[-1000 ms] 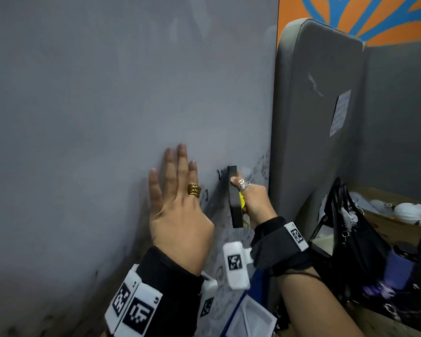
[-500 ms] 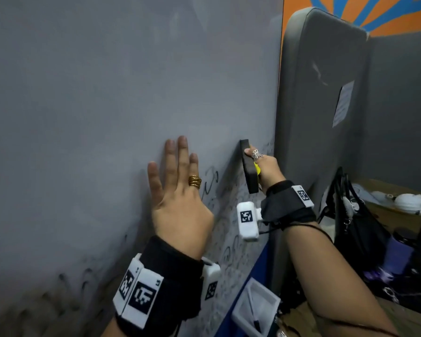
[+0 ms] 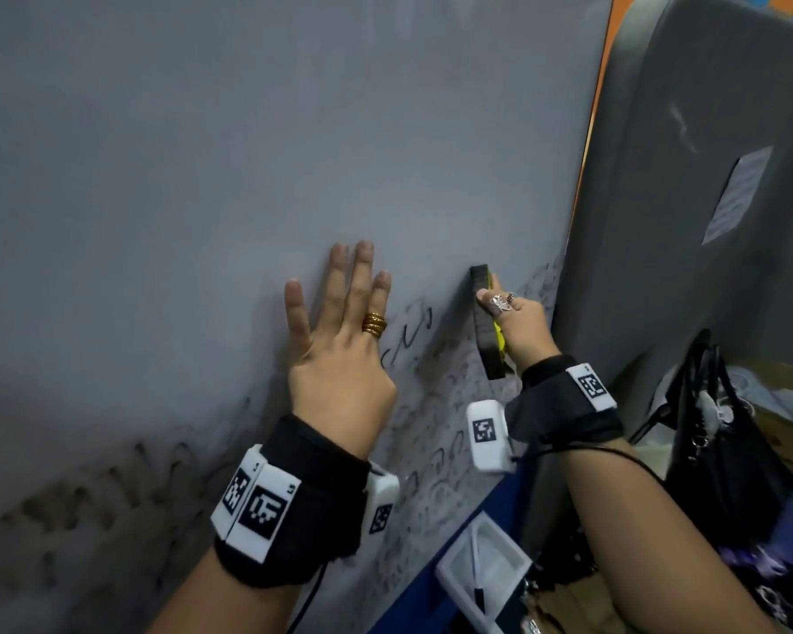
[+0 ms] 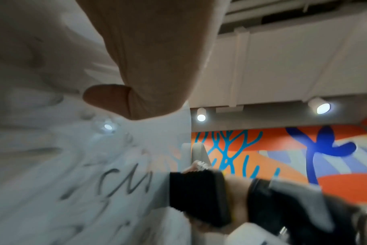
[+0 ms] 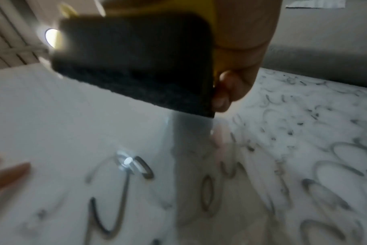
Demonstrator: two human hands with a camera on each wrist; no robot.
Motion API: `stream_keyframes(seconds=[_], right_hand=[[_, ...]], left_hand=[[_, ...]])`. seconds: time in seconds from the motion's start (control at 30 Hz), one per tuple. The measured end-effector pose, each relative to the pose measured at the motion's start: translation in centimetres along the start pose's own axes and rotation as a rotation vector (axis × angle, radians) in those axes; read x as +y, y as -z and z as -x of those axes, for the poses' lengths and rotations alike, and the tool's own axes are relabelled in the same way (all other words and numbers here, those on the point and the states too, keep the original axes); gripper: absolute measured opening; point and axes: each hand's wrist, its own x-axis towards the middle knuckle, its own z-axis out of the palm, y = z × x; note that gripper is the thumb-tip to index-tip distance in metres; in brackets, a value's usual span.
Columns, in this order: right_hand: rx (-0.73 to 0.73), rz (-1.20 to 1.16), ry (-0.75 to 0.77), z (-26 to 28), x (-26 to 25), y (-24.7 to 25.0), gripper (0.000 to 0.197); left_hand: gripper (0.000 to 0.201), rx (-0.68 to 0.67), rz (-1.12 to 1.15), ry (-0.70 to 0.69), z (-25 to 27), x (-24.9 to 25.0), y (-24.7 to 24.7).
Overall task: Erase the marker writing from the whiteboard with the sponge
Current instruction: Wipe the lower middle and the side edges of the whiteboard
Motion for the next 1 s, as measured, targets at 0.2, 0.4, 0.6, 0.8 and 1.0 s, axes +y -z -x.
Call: stream_keyframes(seconds=[0.2,0.4,0.6,0.8,1.0], right_hand=[[-0.059,0.014,0.029,1.8,1.3,-1.0,0.038],[-0.194,0.078,0.096,6.9,4.7,-4.2,0.047],[-0.031,-0.067,-0.122,4.3,2.4,-2.6,0.02],[-0.071,-0.053,-0.085,7.7,2.7,-5.0,0.01],[-0.248,-0.035,-0.036,12.6,4.4,-7.7,0.041]], left_hand=[[0.083,0.057,-0.077,0.02,0.2,0.5,0.0],[0.091,0.072,0.004,0.268,3.1,-0.6,0.3],[0.09,0.035,-0.051,0.169,3.9,-2.7,-0.4],[0.09,0.024,-0.012,0.114,4.0,-3.6,-0.3],[0.086,0.032,-0.065,0.076,4.3,-4.2,-0.1]])
